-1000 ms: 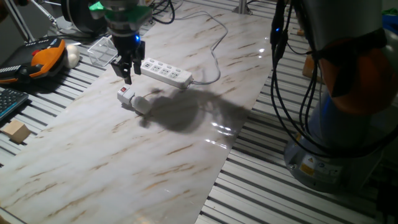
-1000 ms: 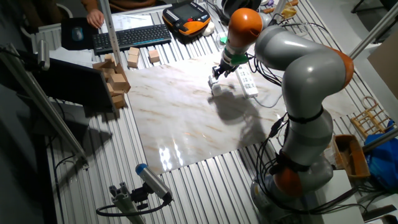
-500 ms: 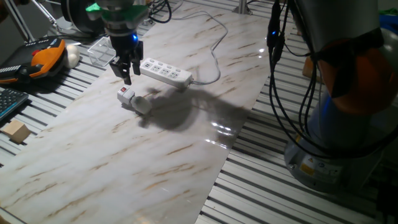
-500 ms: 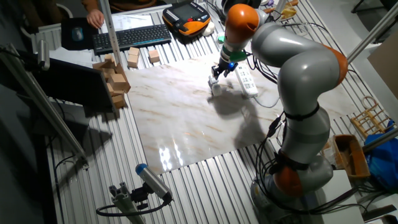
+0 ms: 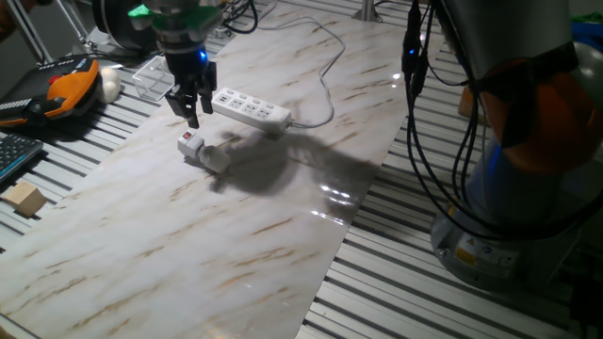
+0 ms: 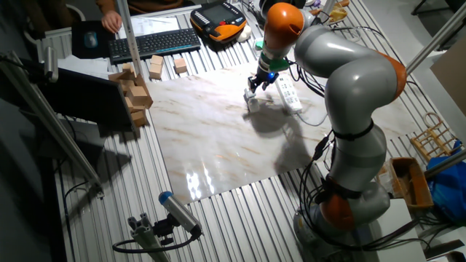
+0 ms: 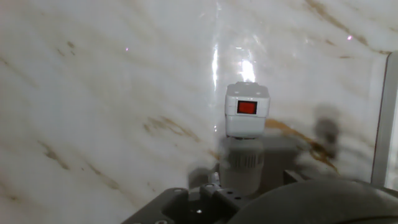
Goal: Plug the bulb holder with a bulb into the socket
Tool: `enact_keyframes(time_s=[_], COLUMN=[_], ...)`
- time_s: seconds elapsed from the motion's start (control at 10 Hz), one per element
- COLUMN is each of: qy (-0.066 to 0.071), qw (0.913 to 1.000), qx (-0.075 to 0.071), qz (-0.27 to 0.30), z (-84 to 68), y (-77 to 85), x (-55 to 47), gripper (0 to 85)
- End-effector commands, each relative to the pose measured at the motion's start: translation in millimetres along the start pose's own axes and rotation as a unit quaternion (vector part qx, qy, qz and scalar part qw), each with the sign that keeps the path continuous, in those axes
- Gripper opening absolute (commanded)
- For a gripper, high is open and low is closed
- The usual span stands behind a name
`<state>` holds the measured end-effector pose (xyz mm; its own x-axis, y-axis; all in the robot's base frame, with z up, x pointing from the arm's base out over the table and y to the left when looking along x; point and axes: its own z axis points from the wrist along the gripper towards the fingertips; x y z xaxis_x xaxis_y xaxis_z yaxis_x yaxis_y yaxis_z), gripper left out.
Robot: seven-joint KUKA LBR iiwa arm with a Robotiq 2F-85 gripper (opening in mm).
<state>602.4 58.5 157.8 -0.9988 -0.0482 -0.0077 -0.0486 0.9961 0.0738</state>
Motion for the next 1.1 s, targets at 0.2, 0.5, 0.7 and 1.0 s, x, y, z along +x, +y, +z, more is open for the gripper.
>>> enact_keyframes(time_s=[0.2,0.5,0.7,1.0], qy=[-0.024,-0.052,-0.070,-0.073], qw=[0.9996,0.9983,0.9969,0.9969], qx=[0.010,0.024,0.034,0.030], qz=[0.008,0.007,0.004,-0.003], z=[14.0,21.3,31.2,47.1], y=[1.9,5.4,4.1,1.2], x=[-17.4,-25.7,-30.8,-39.7], gripper=[51.0,51.0,51.0,51.0])
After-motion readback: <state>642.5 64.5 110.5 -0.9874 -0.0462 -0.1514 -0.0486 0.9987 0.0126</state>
